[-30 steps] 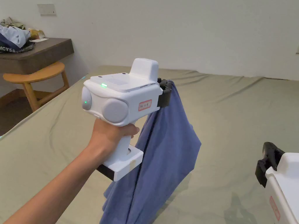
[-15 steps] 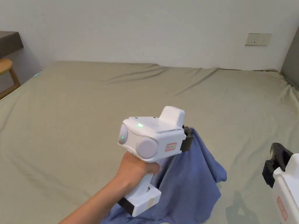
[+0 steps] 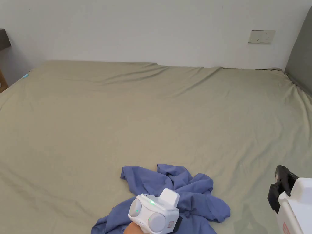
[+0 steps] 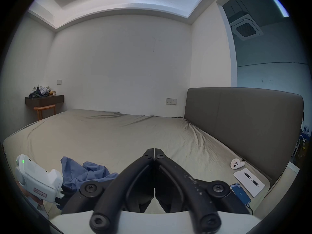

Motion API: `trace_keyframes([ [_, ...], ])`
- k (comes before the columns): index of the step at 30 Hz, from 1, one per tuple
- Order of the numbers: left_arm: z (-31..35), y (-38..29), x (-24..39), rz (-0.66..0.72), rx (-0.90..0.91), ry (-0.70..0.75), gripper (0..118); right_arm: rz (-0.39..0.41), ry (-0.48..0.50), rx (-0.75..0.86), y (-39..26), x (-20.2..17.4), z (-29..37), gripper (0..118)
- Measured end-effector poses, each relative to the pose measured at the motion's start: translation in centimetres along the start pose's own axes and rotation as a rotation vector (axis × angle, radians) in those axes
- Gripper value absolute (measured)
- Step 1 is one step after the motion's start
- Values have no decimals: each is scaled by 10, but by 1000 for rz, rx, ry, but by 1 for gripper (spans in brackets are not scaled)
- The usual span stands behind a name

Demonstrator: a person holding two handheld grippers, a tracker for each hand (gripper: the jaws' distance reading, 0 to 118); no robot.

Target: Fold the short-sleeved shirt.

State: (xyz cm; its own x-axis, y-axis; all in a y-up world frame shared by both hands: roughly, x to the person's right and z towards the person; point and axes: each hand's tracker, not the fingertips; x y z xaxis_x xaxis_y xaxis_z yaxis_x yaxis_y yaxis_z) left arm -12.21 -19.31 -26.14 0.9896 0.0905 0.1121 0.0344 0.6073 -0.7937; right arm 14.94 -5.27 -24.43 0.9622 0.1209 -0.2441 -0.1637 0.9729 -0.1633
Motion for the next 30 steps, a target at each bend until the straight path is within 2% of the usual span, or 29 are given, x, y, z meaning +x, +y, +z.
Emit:
trace_keyframes([
  [2, 19, 9, 3, 16, 18, 4, 26, -5, -2, -3, 1, -2, 0, 1],
  [3, 26, 11, 3, 19, 37, 12, 46, -8, -2, -1, 3, -3, 0, 1],
  [4, 37, 14, 3, 21, 68, 20, 78, -13, -1, 5, 6, -4, 1, 1],
  [5, 38, 14, -2, 30, 107, 25, 100, -16, -3, 11, 8, -6, 2, 1],
  [6, 48, 16, -4, 41, 144, 27, 116, -16, -2, 18, 11, -8, 3, 1],
  [7, 63, 19, -6, 59, 200, 36, 118, -18, 0, 26, 15, -9, 4, 1],
  [11, 120, 33, -21, 70, 405, 76, 116, -21, 11, 59, 29, -19, 9, 1],
  [14, 163, 36, -33, 36, 591, 177, 116, -23, 26, 86, 39, -28, 14, 1],
  [17, 198, 34, -49, 40, 744, 340, 116, -18, 36, 114, 49, -37, 19, 1],
  [21, 230, 27, -72, 68, 854, 511, 116, -8, 48, 144, 59, -48, 24, 1],
  [23, 239, 22, -83, 86, 875, 557, 110, -3, 56, 156, 61, -51, 25, 1],
  [24, 243, 18, -89, 101, 884, 569, 103, -3, 58, 159, 62, -53, 26, 1],
  [26, 249, 12, -96, 113, 893, 565, 71, -3, 63, 164, 64, -56, 27, 1],
  [27, 251, 10, -100, 126, 895, 566, 47, -4, 64, 166, 65, -57, 27, 1],
  [28, 252, 8, -102, 132, 893, 567, 13, -6, 67, 167, 65, -58, 27, 1],
  [29, 253, 7, -103, 141, 887, 567, 0, -7, 70, 167, 66, -59, 28, 1],
  [30, 252, 7, -103, 157, 893, 566, 0, -8, 73, 166, 66, -59, 28, 1],
])
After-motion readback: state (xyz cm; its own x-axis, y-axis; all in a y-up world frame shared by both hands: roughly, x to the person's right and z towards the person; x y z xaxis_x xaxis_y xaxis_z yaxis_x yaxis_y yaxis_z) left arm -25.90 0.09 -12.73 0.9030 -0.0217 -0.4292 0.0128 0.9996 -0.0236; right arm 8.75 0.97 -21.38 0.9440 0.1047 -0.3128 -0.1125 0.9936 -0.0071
